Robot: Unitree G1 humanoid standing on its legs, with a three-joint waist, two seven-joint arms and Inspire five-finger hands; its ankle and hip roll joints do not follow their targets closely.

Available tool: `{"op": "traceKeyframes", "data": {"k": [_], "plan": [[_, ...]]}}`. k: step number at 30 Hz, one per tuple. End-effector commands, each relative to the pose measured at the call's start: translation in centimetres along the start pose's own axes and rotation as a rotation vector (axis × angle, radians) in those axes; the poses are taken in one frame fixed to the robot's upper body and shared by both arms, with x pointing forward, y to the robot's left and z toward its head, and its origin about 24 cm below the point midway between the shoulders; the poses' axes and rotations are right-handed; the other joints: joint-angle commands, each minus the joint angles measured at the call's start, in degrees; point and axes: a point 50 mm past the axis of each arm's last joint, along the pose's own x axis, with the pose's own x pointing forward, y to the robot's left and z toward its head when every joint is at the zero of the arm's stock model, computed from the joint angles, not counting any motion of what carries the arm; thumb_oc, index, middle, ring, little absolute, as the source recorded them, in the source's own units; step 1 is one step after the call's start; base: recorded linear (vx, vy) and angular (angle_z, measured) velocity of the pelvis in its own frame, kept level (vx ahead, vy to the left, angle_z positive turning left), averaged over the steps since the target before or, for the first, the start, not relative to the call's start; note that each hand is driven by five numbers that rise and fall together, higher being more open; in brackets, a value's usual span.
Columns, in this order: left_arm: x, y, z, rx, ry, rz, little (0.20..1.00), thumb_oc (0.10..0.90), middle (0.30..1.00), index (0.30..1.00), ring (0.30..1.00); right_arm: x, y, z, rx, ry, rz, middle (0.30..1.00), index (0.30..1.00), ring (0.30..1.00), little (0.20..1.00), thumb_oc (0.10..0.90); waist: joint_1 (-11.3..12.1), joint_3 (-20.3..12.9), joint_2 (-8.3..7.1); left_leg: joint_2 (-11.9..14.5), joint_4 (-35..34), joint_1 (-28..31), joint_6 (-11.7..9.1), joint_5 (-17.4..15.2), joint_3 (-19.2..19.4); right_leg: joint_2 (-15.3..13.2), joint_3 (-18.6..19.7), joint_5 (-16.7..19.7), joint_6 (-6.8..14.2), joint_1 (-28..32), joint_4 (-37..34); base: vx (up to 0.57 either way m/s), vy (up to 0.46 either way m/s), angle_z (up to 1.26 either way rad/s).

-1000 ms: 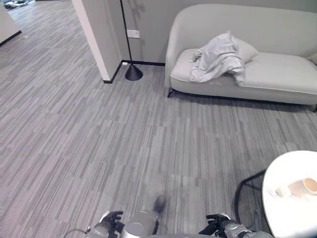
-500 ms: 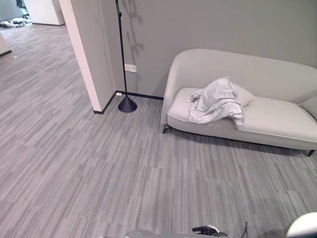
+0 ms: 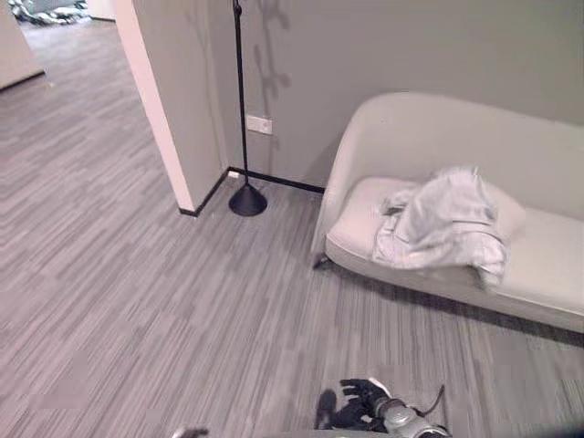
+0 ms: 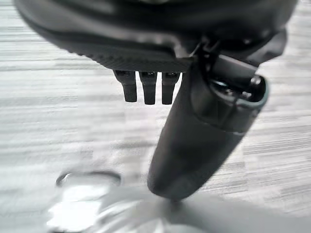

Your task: Hang the clothes on the sofa on the clothes rack.

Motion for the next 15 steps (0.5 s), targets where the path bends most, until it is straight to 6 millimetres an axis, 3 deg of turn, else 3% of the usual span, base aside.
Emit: {"op": "traceKeyframes", "data": {"k": [1,2,3,4,5,6,7,8,9,10,11,13,15], "plan": [[0.0,4.3,0.3,-0.06,0.002,0.145,0.9,0.8,0.9,0.9,0.9,0.1,1.9,1.2,0.005,-0.037,0.047,0.9,0.9,0.9,0.9,0.8,2.06,4.96,-2.83,15.85,-3.14,-4.86,-0.45,20.4,-2.14,-7.69,1.62,3.68,12.86,3.81,-3.52,0.29,-0.244,0.49],[0.0,4.8,0.7,-0.056,-0.008,0.157,0.9,0.8,0.9,0.9,0.9,0.2,1.3,1.3,-0.029,-0.035,0.036,0.9,0.9,0.9,0.9,0.8,3.08,6.61,-4.46,16.02,2.27,-10.09,1.84,20.51,0.58,-7.96,1.32,2.93,11.95,6.12,-4.77,0.43,-0.363,0.37],[0.1,4.8,1.6,-0.036,-0.041,0.162,0.9,0.8,0.9,0.9,0.9,0.2,0.4,1.9,-0.045,-0.043,0.004,0.9,0.9,0.9,0.9,0.8,4.35,8.09,-5.97,13.13,4.6,-15.98,3.43,15.74,3.73,-8.36,1.64,2.28,11.18,7.9,-5.97,0.35,-0.298,0.32],[0.1,4.5,2.3,-0.014,-0.068,0.153,0.9,0.8,0.9,0.9,0.9,0.3,-0.2,2.2,-0.046,-0.045,-0.015,0.9,0.9,0.9,0.9,0.8,5.85,8.95,-6.35,9.63,6.12,-20.07,3.83,12.42,5.71,-8.51,2.34,2.11,11.05,9.33,-6.76,0.34,-0.105,0.25],[0.2,4.2,2.8,0.009,-0.086,0.142,0.9,0.8,0.9,0.9,0.9,0.3,-0.6,2.3,-0.047,-0.042,-0.022,0.9,0.9,0.9,0.9,0.8,7.04,8.88,-6.19,5.57,3.08,-21.55,3.88,10.38,6.0,-8.56,3.11,1.68,11.16,10.08,-6.96,0.53,0.153,-0.09],[0.2,2.9,3.9,0.116,-0.134,0.087,0.9,0.8,0.9,0.9,0.9,0.3,-1.1,2.1,-0.059,-0.031,-0.027,0.9,0.9,0.9,0.9,0.8,9.86,7.74,-3.19,-5.25,-11.73,-22.24,4.67,11.48,3.69,-5.5,4.41,-0.71,10.92,11.25,-4.97,0.43,0.175,-0.61],[0.2,2.9,3.9,0.117,-0.135,0.086,0.9,0.8,0.9,0.9,0.9,0.3,-1.2,2.1,-0.059,-0.03,-0.028,0.9,0.9,0.9,0.9,0.8,9.85,7.72,-3.31,-5.32,-12.5,-22.0,4.68,12.04,3.64,-5.66,4.4,-0.69,10.95,11.13,-4.9,0.46,0.204,-0.91],[0.2,1.8,5.7,0.245,-0.186,0.057,0.9,0.8,0.9,0.9,0.9,0.3,-1.6,2.4,-0.227,-0.035,-0.016,0.9,0.9,0.9,0.9,0.8,10.25,7.44,-1.0,-4.78,-20.38,-21.61,4.92,16.66,7.16,-3.08,4.28,-2.75,10.43,11.84,-2.69,0.27,0.101,-0.87],[0.2,1.3,3.9,0.264,-0.134,0.026,0.9,0.8,0.9,0.9,0.9,0.3,-1.9,2.0,-0.263,-0.008,-0.012,0.9,0.9,0.9,0.9,0.8,10.57,6.49,-0.28,-3.37,-20.8,-18.49,6.7,14.07,5.99,-2.67,5.4,-5.09,10.36,11.86,0.92,0.4,0.184,-0.75],[0.2,1.0,3.9,0.242,-0.149,0.022,0.9,0.8,0.9,0.9,0.9,0.2,-2.4,1.7,-0.231,-0.009,-0.049,0.9,0.9,0.9,0.9,0.8,10.16,6.0,0.6,-3.99,-19.32,-18.79,8.25,13.87,5.01,-2.73,4.93,-7.0,10.15,11.45,3.56,0.36,0.201,-0.96],[0.2,1.2,4.2,0.237,-0.157,0.032,0.9,0.8,0.9,0.9,0.9,0.3,-2.0,2.2,-0.229,-0.024,-0.059,0.9,0.9,0.9,0.9,0.8,9.94,6.43,0.34,-5.6,-16.22,-20.06,9.09,13.27,4.37,-3.81,4.16,-7.56,9.86,10.81,8.83,0.38,0.208,-0.98],[0.2,1.9,3.7,0.215,-0.131,0.042,0.9,0.8,0.9,0.9,0.9,0.4,-0.4,4.1,-0.279,-0.098,-0.013,0.9,0.9,0.9,0.9,0.8,9.19,7.14,-0.95,-5.19,-16.88,-17.41,10.05,12.21,4.29,-6.65,4.81,-4.47,12.38,6.77,18.43,0.32,0.149,-0.45],[0.2,3.0,3.9,0.16,-0.138,0.082,0.9,0.8,0.9,0.9,0.9,0.4,0.0,4.5,-0.307,-0.118,-0.011,0.9,0.9,0.9,0.9,0.8,8.17,7.4,-0.41,-4.31,-19.33,-15.49,10.72,12.73,3.57,-7.4,6.52,0.31,13.6,1.71,25.25,0.21,0.098,-0.23]]}}
